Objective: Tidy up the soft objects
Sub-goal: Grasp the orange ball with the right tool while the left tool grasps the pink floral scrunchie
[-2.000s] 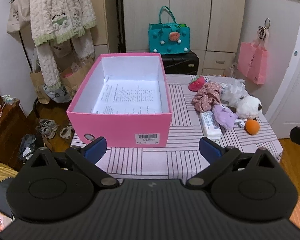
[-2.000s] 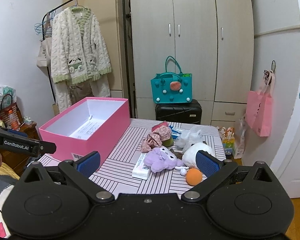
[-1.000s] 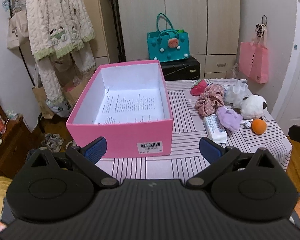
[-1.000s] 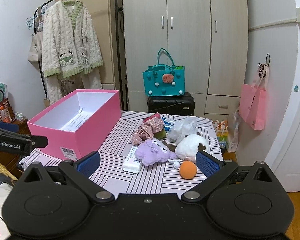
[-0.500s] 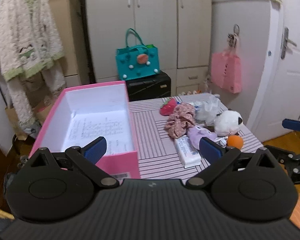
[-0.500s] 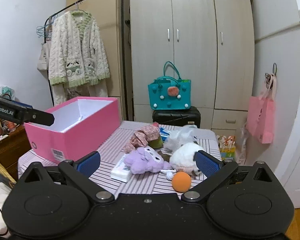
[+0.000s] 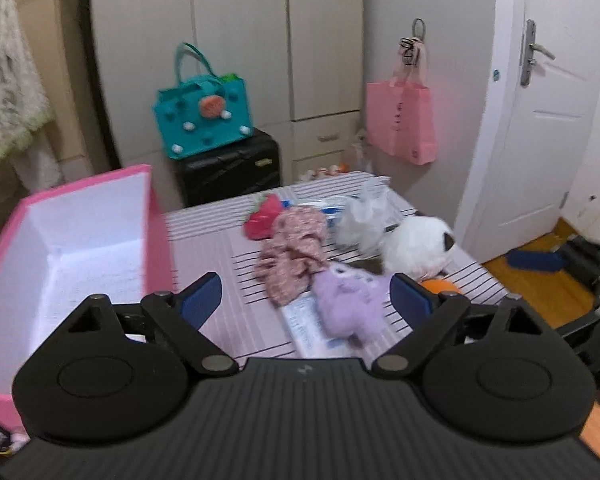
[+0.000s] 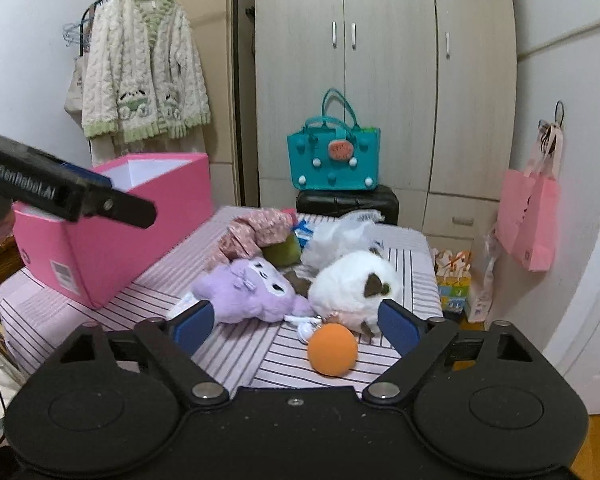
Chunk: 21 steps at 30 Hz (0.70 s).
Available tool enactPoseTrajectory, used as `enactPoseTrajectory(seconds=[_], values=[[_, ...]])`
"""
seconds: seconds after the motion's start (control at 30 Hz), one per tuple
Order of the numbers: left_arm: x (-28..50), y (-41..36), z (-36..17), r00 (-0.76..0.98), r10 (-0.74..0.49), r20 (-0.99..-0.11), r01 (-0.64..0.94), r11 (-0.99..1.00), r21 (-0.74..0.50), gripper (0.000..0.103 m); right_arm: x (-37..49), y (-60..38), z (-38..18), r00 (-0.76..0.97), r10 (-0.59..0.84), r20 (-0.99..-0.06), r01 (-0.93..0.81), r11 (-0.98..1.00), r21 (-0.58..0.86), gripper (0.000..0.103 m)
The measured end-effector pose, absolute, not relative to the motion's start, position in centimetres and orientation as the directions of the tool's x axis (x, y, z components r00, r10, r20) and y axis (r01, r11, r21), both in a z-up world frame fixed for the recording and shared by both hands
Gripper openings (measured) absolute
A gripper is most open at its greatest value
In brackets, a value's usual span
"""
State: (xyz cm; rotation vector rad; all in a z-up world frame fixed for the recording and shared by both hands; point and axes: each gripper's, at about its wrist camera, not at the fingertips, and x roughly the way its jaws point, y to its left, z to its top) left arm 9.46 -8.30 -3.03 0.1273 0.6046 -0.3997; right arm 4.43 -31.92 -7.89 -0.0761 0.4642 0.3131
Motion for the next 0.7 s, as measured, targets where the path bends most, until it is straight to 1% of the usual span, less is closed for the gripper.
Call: enactPoseTrajectory(seconds=[0.03, 0.1, 0.13, 0.2, 0.33, 0.5, 0.6, 0.67, 0.7], values=[[10.1, -8.7, -3.3, 0.742, -0.336, -0.580, 0.411, 0.912, -0.002, 0.089, 4.9, -32.0, -8.2, 0.842, 0.278, -0.462, -0.313, 0.950, 0.001, 0.086], [11.2, -9.6, -3.8, 0.740, -0.333, -0.585, 0.420, 0.907, 0.016, 0.086, 5.8, -32.2, -8.8, 0.833, 0.277, -0.479, -0.308, 0.951, 0.014, 0.077], [11.7, -9.9, -4.1, 0.740, -0.326, -0.589, 0.420, 0.907, 0.025, 0.085, 6.2, -32.4, -9.2, 0.828, 0.278, -0.487, -0.304, 0.952, 0.027, 0.075], [12.9, -10.6, -4.6, 0.731, -0.311, -0.608, 0.413, 0.910, 0.030, 0.079, 7.3, -32.7, -9.9, 0.815, 0.276, -0.509, -0.291, 0.955, 0.052, 0.075], [15.8, -11.2, -5.8, 0.690, -0.303, -0.657, 0.405, 0.914, 0.003, 0.072, 8.7, -33.0, -11.4, 0.809, 0.252, -0.531, -0.262, 0.963, 0.058, 0.072], [18.5, -12.1, -7.3, 0.661, -0.281, -0.696, 0.393, 0.920, 0.002, 0.059, 9.5, -32.7, -12.8, 0.805, 0.234, -0.545, -0.262, 0.965, 0.027, 0.054], [19.8, -12.7, -8.0, 0.651, -0.264, -0.711, 0.383, 0.924, 0.008, 0.056, 9.9, -32.9, -13.2, 0.794, 0.242, -0.557, -0.272, 0.962, 0.030, 0.050], [20.5, -13.1, -8.4, 0.653, -0.251, -0.714, 0.374, 0.927, 0.015, 0.056, 10.1, -33.1, -13.5, 0.785, 0.243, -0.570, -0.274, 0.961, 0.032, 0.049], [20.7, -13.2, -8.6, 0.657, -0.245, -0.713, 0.369, 0.929, 0.020, 0.056, 10.2, -33.2, -13.7, 0.781, 0.249, -0.573, -0.276, 0.960, 0.041, 0.045]])
